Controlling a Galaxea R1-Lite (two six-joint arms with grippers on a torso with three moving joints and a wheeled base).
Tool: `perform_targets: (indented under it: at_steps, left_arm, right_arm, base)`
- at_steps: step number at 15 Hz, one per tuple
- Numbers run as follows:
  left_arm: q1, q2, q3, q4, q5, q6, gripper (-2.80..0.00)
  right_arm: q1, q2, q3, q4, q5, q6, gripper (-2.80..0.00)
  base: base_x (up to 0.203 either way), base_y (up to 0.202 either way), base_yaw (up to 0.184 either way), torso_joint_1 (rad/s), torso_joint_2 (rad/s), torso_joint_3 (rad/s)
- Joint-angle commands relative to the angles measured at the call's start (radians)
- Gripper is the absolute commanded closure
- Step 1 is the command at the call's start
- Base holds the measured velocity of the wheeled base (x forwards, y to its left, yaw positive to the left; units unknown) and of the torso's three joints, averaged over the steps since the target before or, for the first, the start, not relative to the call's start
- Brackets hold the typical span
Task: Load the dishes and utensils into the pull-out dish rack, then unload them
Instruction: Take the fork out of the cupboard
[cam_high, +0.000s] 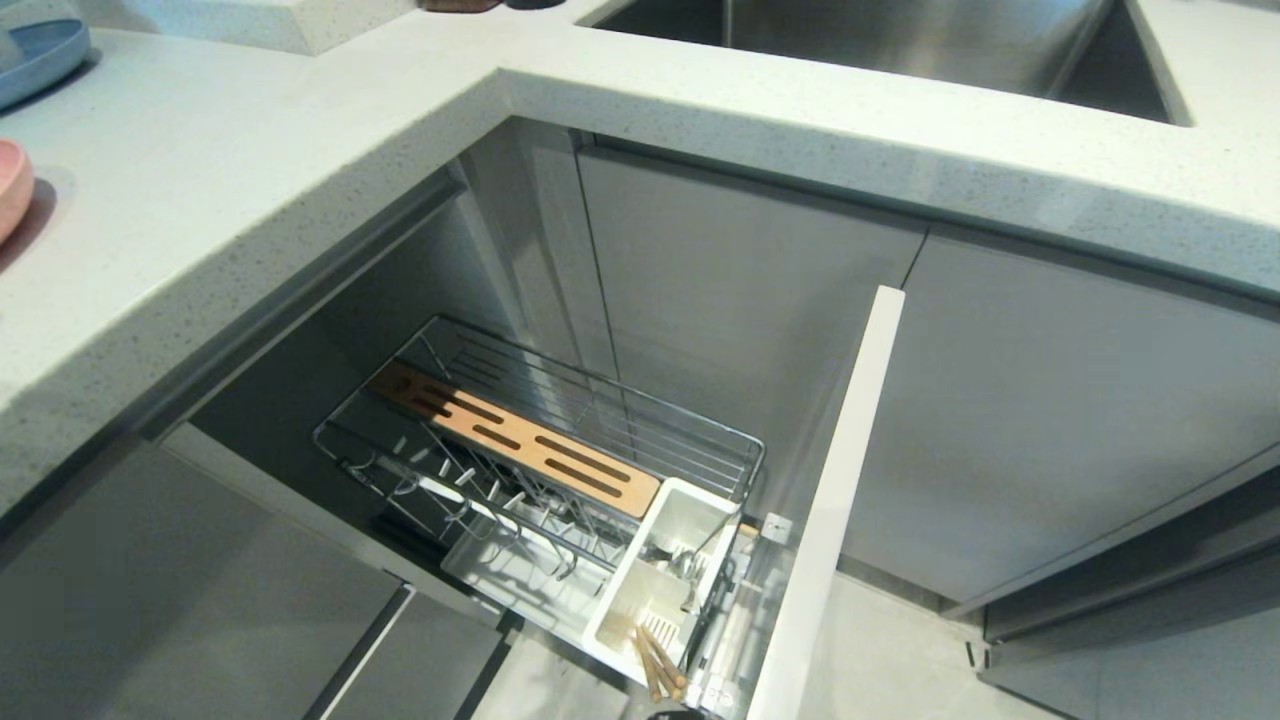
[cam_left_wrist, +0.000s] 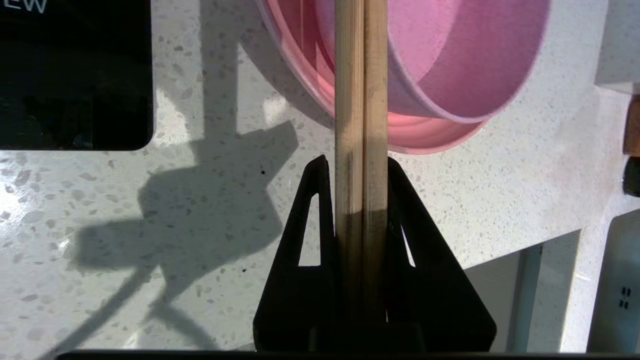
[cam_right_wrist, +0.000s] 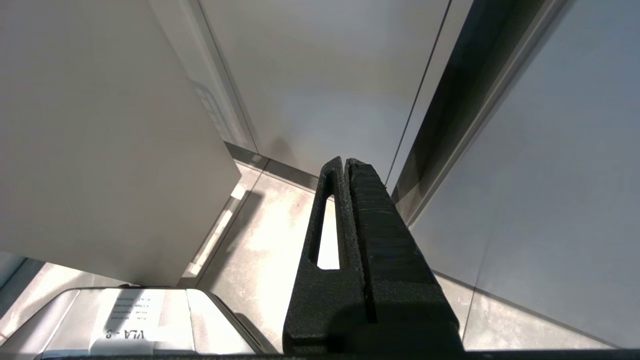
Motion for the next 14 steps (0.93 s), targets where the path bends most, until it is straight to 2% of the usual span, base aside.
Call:
perform_targets:
  at_steps: [1,11,14]
  left_arm:
    - [0.002,0.01,0.01,0.005,-0.002,-0.007,0.0]
    - [0.002,0.091,0.011,-0.058,-0.037,-0.004,0.0]
    - [0.002,0.096,0.011,-0.06,-0.086,-0.004,0.0]
  right_arm:
    - [0.0,0.0,0.002,-0.001,0.0,-0.001,0.0]
    - [0.0,0.0,0.002,0.0,-0.001,0.0,0.0]
    - [0.0,0.0,0.002,0.0,-0.001,0.0,0.0]
  base:
    - [0.0,0.0,0.0,0.0,0.0,0.0]
    - [0.0,0.0,0.0,0.0,0.0,0.0]
    - [0.0,0.0,0.0,0.0,0.0,0.0]
